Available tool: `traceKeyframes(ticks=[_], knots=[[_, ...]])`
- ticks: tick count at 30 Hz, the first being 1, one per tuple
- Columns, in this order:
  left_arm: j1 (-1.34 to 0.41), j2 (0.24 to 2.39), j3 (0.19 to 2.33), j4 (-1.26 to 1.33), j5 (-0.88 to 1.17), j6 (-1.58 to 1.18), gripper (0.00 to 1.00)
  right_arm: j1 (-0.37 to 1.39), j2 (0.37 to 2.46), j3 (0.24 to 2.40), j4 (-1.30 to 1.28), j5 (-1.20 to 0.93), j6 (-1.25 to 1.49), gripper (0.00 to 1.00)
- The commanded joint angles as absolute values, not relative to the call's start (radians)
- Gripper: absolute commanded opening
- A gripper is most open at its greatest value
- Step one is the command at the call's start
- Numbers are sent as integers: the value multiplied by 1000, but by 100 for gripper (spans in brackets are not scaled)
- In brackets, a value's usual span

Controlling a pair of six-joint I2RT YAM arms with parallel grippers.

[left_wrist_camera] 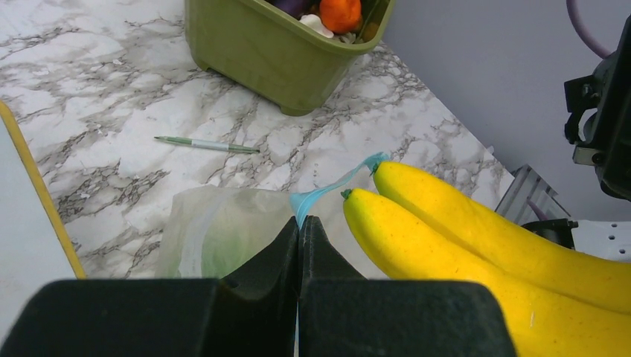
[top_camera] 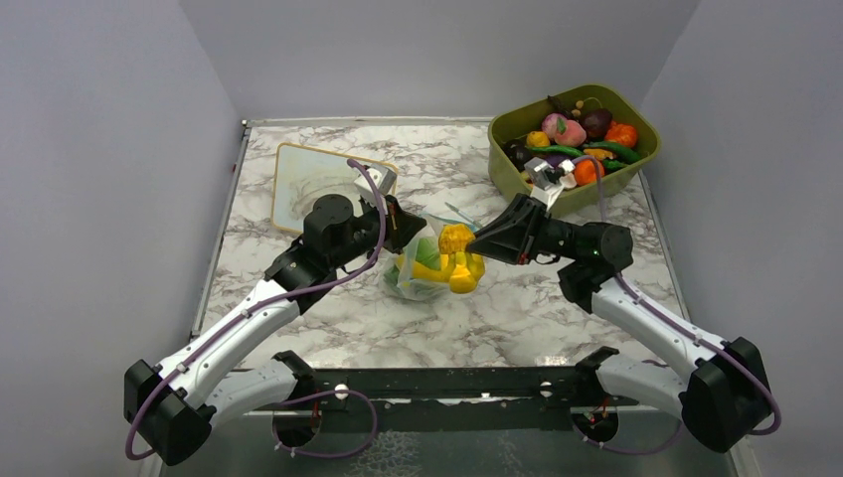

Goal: Place the food in the zip-top bag and seal the zipper
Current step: Pick up the fake fruit from the bin, then place the fake fruit in the bin.

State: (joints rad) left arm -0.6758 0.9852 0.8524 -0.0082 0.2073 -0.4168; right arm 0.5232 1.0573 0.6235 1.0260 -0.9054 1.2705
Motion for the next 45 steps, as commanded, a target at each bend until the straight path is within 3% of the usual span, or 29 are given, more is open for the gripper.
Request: traceKeyframes(ticks=[1,14,45], knots=[[-678,980,888,31,206,-425,0,542,1067,621,1153,-903,1328,1],[-678,962,884,47,210,-424,0,561,1112,605,1296,-890,1450,1],[-678,881,856,51,383,-513,0,563,1050,543,915,-794,835,1]])
